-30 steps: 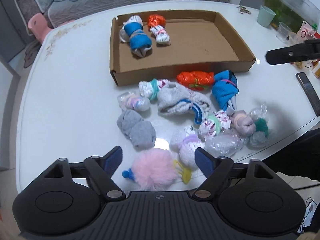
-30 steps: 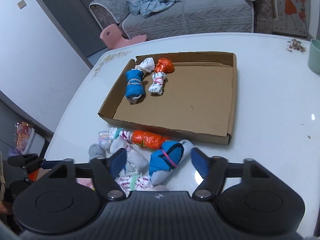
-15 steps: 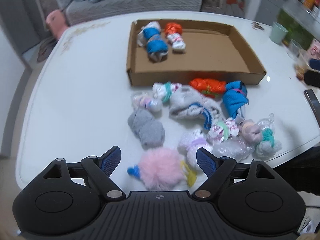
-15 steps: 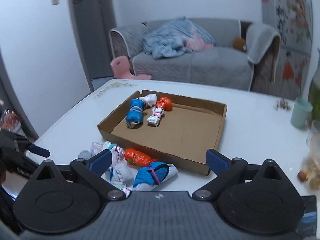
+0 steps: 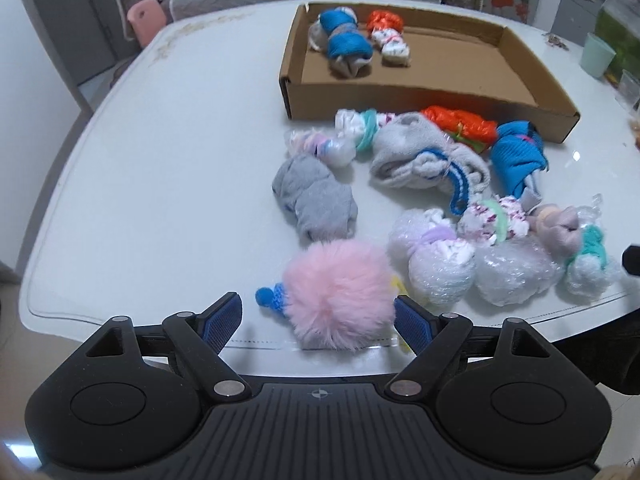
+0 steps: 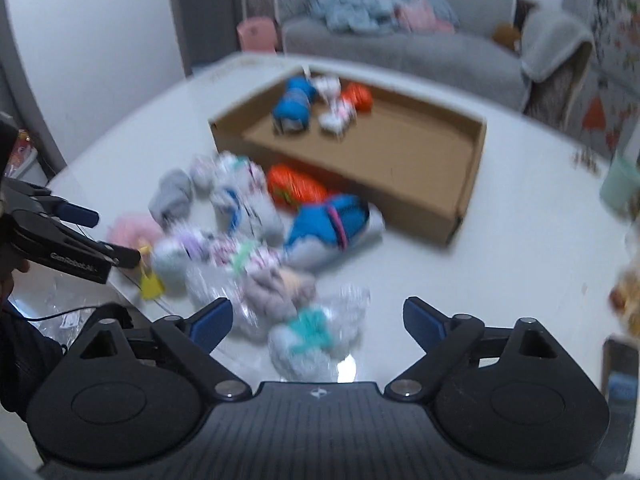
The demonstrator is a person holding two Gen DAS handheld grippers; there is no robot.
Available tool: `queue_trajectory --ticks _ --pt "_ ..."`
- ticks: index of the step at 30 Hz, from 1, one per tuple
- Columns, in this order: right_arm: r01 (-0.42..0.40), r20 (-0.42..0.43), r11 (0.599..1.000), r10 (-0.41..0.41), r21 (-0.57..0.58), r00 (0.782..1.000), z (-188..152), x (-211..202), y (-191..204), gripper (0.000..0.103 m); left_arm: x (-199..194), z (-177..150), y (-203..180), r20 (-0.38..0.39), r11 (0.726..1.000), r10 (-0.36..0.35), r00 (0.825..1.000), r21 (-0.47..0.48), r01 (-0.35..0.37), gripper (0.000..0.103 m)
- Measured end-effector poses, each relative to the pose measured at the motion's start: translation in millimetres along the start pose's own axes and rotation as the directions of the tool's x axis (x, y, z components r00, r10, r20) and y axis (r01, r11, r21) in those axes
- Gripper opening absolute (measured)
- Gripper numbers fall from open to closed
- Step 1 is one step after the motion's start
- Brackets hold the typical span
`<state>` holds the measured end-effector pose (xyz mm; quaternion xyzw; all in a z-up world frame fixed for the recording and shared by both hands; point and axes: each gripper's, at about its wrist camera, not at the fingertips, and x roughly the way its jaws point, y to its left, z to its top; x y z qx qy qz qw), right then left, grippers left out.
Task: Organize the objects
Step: 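Grasp pink pompom hat with left gripper while right gripper grasps clear plastic bag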
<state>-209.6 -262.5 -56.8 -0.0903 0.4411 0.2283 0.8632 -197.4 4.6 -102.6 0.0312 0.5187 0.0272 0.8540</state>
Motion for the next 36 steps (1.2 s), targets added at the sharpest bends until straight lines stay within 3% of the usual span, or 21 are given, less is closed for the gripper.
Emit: queue_trajectory --ticks 7,10,14,19,22,24,26,29,36 --pt "0.015 -0.119 0.992 0.0 0.123 0.993 -2.1 31.5 -9.7 0.082 12.8 -4.0 -5.1 0.002 0.999 -0.018 1.0 -0.046 0.018 0.087" --pt "0.026 -0.153 0.989 -0.004 0.143 0.988 -3.4 41.9 -11.3 0.069 16.8 -2.6 -3.5 -0.004 0.997 -0.025 1.0 -0.069 0.025 0.089" --pt "0.008 -0.164 0.985 0.021 0.171 0.986 -6.8 41.2 -15.4 0.065 17.8 0.6 -1.5 -0.001 0.995 -0.028 1.0 -0.096 0.027 0.09" --pt "-0.02 -0.159 0.978 0.053 0.206 0.986 -5.9 36.2 -20.9 0.05 18.2 2.3 -3.1 0.018 0.995 -0.037 0.999 -0.094 0.038 0.088" --pt "-0.034 -0.158 0.975 0.07 0.221 0.985 -6.9 33.9 -23.9 0.047 22.4 3.2 -1.5 0.004 0.989 -0.086 0.996 -0.121 0.086 0.073" --pt "-0.038 -0.155 0.973 0.074 0.226 0.985 -5.3 34.0 -25.2 0.046 20.7 4.6 -2.2 0.013 0.986 -0.115 0.993 -0.12 0.116 0.053" --pt "-0.042 -0.155 0.973 0.078 0.227 0.985 -3.0 34.8 -25.3 0.045 19.9 5.5 -3.6 0.01 0.983 -0.138 0.99 -0.118 0.138 0.044" --pt "-0.035 -0.15 0.974 0.069 0.222 0.986 -1.2 33.8 -25.3 0.044 18.6 5.3 -2.8 0.003 0.982 -0.141 0.99 -0.127 0.14 0.035" --pt "-0.027 -0.134 0.969 0.062 0.246 0.989 1.3 31.7 -31.5 0.043 11.9 7.5 0.0 0.021 0.98 -0.137 0.99 -0.141 0.138 0.03"
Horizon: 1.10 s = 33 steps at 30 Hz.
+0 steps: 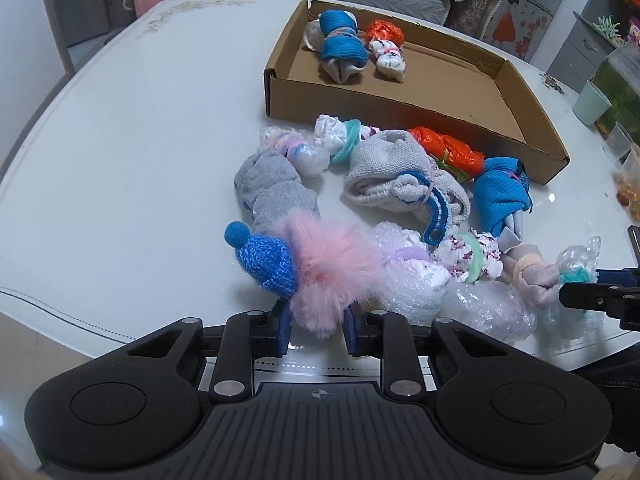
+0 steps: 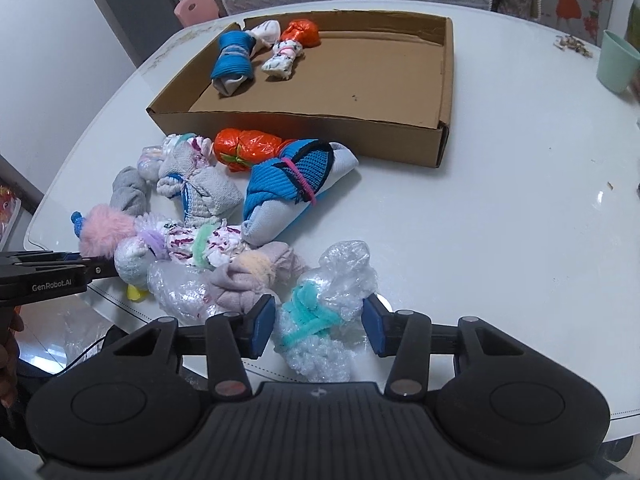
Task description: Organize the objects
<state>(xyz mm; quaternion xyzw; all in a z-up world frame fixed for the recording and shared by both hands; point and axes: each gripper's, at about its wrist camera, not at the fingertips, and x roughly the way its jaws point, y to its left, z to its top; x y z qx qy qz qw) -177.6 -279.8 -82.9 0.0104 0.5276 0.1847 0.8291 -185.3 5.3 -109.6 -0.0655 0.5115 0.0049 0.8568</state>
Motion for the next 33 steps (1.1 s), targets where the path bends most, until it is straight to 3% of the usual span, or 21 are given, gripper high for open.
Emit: queue_trajectory --ticks 10,16,26,33 --pt "0.005 0.054 1.0 -0.005 0.013 0.999 5.2 -11.5 -2.6 0.043 -23.2 6.9 4.8 0.054 0.999 0.033 0.998 -0.019 -0.032 0.024" --pt "0.003 0.081 1.0 -0.005 0.022 0.997 7.5 -16.5 -4.5 0.043 -34.9 8.6 -1.3 0.091 0.999 0.042 0.995 0.026 -0.044 0.022" --pt "-0.01 0.12 1.0 0.006 0.029 0.993 13.1 -23.6 -4.3 0.043 -67.1 23.2 -24.5 0.258 0.984 0.024 0.966 0.165 -0.069 0.022" --pt "-0.043 0.219 0.999 0.045 -0.01 0.975 33.5 -47.2 -6.8 0.043 -97.8 62.9 -28.1 0.336 0.977 -0.029 0.942 0.209 -0.045 0.021"
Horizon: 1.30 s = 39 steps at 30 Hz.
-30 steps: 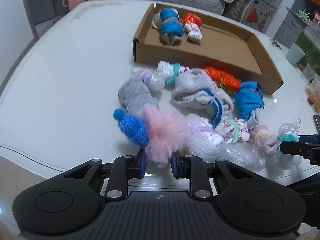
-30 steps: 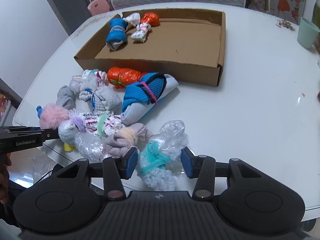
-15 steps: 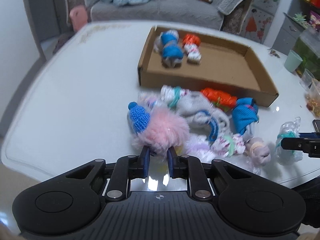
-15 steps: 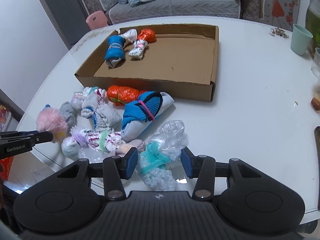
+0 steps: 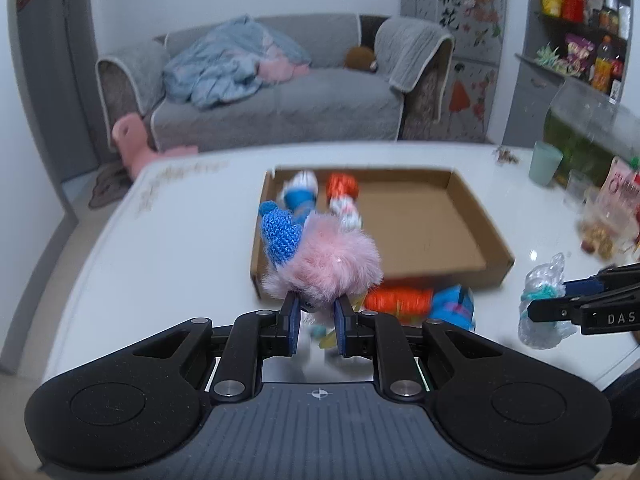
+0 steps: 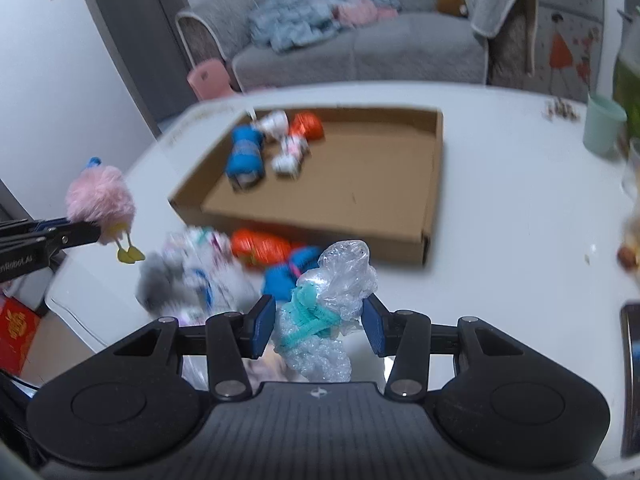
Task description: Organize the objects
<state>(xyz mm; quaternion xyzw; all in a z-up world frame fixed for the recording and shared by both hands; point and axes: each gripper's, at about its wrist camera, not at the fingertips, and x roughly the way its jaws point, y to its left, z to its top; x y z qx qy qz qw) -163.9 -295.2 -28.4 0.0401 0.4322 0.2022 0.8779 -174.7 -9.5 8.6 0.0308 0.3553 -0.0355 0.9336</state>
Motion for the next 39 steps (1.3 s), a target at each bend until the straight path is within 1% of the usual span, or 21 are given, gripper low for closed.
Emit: queue_trajectory --ticks 3,5,8,12,15,17,20,24,27,31,33,39 --pt "-0.013 0.06 0.999 0.015 -0.035 0.998 18.2 -8.6 0.3 0.042 -3.3 26.1 7.6 0.033 0.999 -0.01 0.999 0.041 0.009 0.021" --pt "-0.041 0.106 0.998 0.047 -0.054 0.993 31.0 -14.7 -0.3 0.042 -2.7 44.5 13.8 0.05 0.997 -0.014 0.999 0.072 0.011 0.021" --pt "-0.045 0.162 0.994 0.06 -0.098 0.985 59.1 -18.5 1.6 0.042 3.9 69.0 19.7 0.066 0.991 -0.024 0.998 0.137 0.015 0.021" --pt "-0.073 0.227 0.988 0.102 -0.133 0.968 103.0 -13.3 6.9 0.042 23.7 87.4 20.8 0.07 0.981 -0.051 0.996 0.188 0.037 0.021" --pt "-0.108 0.25 0.977 0.153 -0.187 0.956 131.3 3.5 17.5 0.042 48.4 95.9 19.7 0.055 0.973 -0.068 0.996 0.224 0.055 0.021" --pt "-0.14 0.238 0.967 0.19 -0.215 0.952 145.4 21.5 23.6 0.042 66.2 98.3 20.0 0.04 0.968 -0.076 0.996 0.244 0.064 0.021" --pt "-0.188 0.197 0.955 0.235 -0.231 0.952 152.7 53.5 29.2 0.042 95.2 95.5 20.8 0.001 0.961 -0.073 0.997 0.268 0.071 0.021" --pt "-0.199 0.112 0.943 0.235 -0.266 0.966 137.6 98.3 37.3 0.042 128.6 79.4 21.0 -0.085 0.957 -0.093 0.992 0.269 0.113 0.022" --pt "-0.178 0.038 0.944 0.196 -0.278 0.98 126.5 127.8 37.0 0.042 145.1 66.5 18.0 -0.154 0.953 -0.112 0.982 0.263 0.15 0.021" --pt "-0.176 -0.032 0.942 0.174 -0.285 0.984 116.9 147.7 38.0 0.042 160.8 54.0 19.2 -0.232 0.95 -0.126 0.965 0.252 0.185 0.022" --pt "-0.178 -0.059 0.944 0.168 -0.279 0.984 116.0 155.0 38.5 0.042 167.5 49.9 21.7 -0.265 0.952 -0.123 0.956 0.242 0.19 0.022" --pt "-0.199 -0.109 0.936 0.174 -0.289 0.979 109.6 160.5 49.6 0.042 183.0 42.6 29.1 -0.328 0.959 -0.08 0.941 0.231 0.162 0.022"
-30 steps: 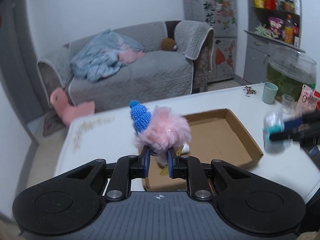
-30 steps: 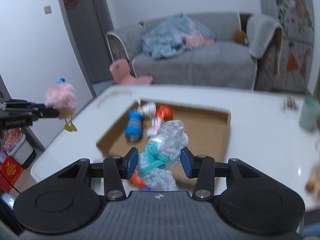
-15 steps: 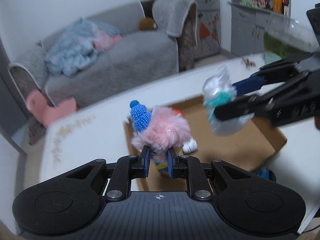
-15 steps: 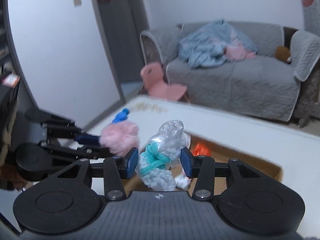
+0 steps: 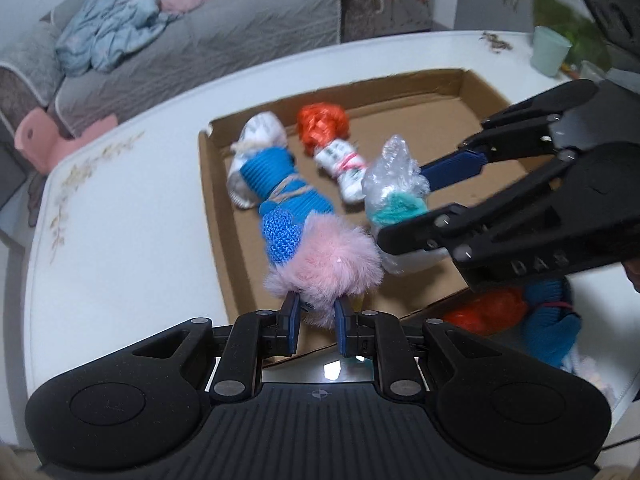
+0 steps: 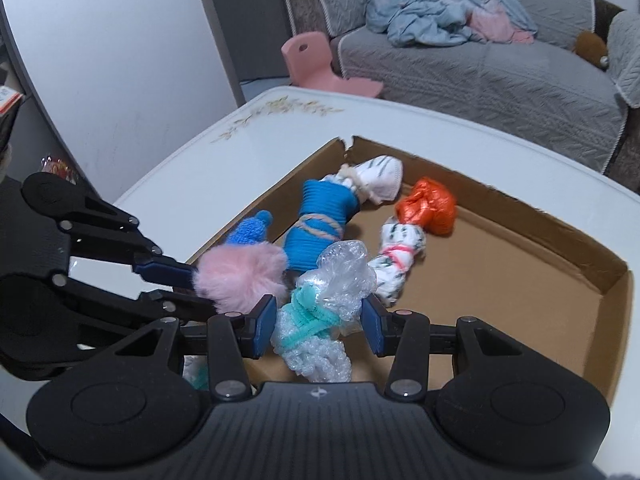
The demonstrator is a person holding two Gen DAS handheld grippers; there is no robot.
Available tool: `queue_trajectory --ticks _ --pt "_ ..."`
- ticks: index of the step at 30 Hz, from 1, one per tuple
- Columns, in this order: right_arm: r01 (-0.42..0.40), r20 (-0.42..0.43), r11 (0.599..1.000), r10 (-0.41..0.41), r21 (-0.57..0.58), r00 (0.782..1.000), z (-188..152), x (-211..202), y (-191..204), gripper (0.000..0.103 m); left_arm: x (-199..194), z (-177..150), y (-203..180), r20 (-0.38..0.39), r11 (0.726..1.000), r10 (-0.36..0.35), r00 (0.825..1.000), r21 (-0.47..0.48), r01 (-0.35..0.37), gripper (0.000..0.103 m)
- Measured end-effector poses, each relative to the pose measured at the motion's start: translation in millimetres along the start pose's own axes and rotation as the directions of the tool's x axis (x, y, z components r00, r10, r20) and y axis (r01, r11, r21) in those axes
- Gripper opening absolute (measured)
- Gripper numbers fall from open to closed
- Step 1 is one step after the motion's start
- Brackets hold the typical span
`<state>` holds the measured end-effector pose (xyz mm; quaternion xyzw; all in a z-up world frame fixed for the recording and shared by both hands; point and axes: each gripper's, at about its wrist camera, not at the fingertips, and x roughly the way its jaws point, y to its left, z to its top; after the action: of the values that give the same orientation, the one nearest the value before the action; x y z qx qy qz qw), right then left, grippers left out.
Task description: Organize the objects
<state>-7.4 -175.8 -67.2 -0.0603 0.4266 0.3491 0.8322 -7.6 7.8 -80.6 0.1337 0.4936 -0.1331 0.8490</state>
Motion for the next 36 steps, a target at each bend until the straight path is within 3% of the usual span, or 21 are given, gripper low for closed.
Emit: queue_trajectory --ticks 13,28,33,34,35,36 --pt "0.026 -0.078 1.0 -0.026 0.0 0.997 2.6 29.6 -1.2 0.042 17.3 11.1 -2.3 -0.054 0.999 0.021 0.998 -0.027 -0.023 0.021" --pt "0.006 -0.088 1.0 -0.005 0.006 0.996 2.1 31.3 3.2 0.043 24.6 8.1 -0.8 -0.096 0.999 0.041 0.995 -0.029 -0.044 0.022" --pt "-0.003 -0.09 1.0 0.003 0.008 0.996 1.8 32.6 4.2 0.047 25.9 7.3 -2.3 -0.108 0.998 0.042 0.993 -0.032 -0.046 0.037" --pt "-0.004 -0.089 1.0 0.005 0.011 0.996 1.4 31.7 4.0 0.047 25.1 7.7 -2.5 -0.105 0.998 0.047 0.993 -0.031 -0.05 0.043" --pt "-0.003 -0.088 1.0 0.005 0.014 0.996 1.7 31.9 3.4 0.047 24.3 8.5 -1.9 -0.1 0.998 0.051 0.994 -0.035 -0.054 0.057" --pt "-0.004 -0.088 1.0 0.005 0.016 0.996 2.3 32.4 2.8 0.048 23.1 9.5 -1.1 -0.097 0.998 0.044 0.994 -0.043 -0.048 0.058"
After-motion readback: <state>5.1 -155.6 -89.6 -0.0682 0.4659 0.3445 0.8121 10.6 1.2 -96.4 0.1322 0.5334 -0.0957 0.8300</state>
